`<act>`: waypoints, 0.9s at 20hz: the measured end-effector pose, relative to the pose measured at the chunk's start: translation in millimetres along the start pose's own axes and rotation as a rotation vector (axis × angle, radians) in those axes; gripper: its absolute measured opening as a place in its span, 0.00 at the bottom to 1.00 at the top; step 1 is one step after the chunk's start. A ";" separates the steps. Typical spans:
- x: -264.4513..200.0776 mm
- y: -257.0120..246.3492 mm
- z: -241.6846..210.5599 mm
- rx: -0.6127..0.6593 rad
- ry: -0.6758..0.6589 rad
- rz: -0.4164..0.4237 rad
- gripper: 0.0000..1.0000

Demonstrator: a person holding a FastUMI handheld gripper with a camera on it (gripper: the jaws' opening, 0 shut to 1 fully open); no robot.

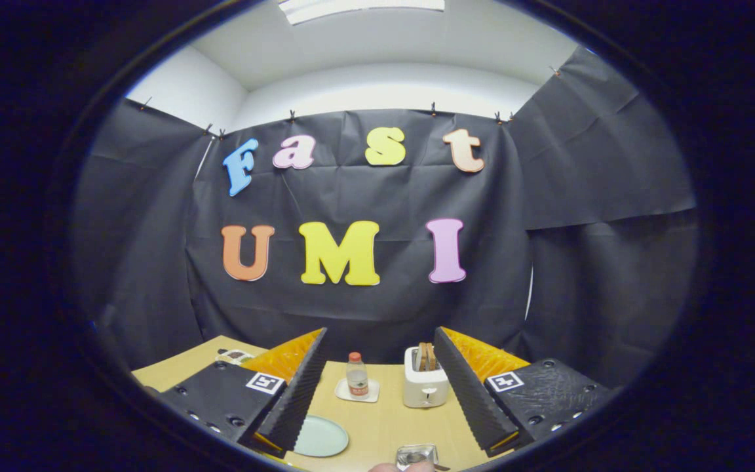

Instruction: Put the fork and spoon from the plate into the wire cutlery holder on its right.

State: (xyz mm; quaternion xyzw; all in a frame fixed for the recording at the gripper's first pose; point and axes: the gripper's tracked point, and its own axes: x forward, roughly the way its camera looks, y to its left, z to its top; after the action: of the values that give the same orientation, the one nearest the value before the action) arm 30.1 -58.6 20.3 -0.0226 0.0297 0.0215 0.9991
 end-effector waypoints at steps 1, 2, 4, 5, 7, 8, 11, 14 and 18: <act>-4.5 0.7 1.5 0.011 -0.009 -0.006 0.96; -9.0 1.6 2.7 0.018 -0.013 -0.010 0.96; -14.1 -3.5 5.2 0.024 -0.029 -0.031 0.96; -14.8 -4.1 5.9 0.031 -0.032 -0.039 0.96; -15.6 -5.6 5.9 0.045 -0.025 -0.052 0.96; -16.2 -4.8 7.2 0.051 -0.024 -0.056 0.96; -18.5 -5.0 9.8 0.058 -0.028 -0.072 0.96; -19.5 -0.9 12.0 0.054 -0.027 -0.076 0.96; -18.1 4.0 14.6 0.053 -0.028 -0.078 0.96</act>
State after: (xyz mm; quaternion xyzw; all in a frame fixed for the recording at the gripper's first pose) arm 12.7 -54.6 35.8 0.0031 0.0153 -0.0177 0.9997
